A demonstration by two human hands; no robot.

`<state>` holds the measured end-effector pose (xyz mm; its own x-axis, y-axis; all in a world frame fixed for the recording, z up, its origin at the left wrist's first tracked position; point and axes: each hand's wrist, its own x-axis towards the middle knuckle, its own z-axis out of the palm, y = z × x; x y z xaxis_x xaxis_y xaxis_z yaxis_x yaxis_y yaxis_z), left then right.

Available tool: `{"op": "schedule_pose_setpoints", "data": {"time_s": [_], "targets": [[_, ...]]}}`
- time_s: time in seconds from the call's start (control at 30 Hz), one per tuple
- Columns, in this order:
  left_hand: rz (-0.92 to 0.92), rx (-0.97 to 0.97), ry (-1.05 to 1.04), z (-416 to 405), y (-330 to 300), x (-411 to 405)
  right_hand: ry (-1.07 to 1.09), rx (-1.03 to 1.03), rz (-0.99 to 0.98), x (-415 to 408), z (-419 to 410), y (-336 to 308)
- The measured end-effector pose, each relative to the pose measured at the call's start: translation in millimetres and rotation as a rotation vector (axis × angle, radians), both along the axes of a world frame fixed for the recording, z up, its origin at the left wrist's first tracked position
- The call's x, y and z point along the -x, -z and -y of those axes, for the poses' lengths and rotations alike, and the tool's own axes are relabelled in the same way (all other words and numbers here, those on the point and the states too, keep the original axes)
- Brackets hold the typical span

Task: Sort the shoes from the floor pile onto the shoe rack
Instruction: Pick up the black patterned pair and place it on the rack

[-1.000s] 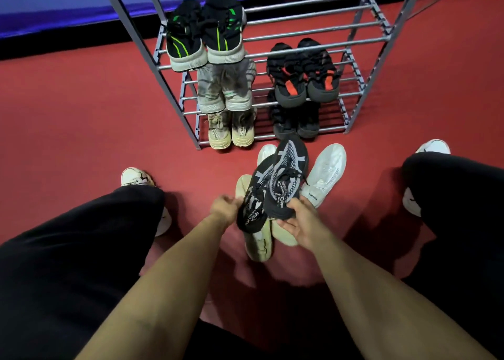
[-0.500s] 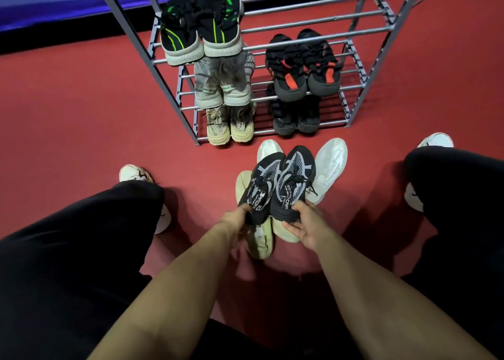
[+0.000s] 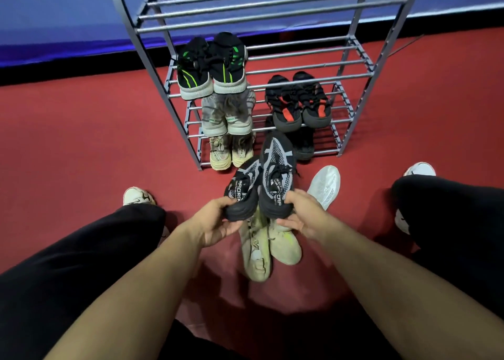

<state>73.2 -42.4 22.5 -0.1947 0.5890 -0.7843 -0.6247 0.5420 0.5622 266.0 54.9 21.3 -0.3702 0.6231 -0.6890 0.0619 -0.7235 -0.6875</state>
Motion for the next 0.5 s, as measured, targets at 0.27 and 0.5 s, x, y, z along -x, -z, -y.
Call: {"op": "schedule_pose_setpoints", "data": {"time_s": [0.27,0.5], "targets": [[-0.125,-0.139,0.064,0.7,-51.7,-5.5,-0.135,-0.084,-0.057,-24.7,-7.3,-68.6],[-0.083,-0.272,0.035,-22.2,-93.3,-39.9,-0.048,-0.169,-0.11,-53.1,-21.9,-109.0]]}}
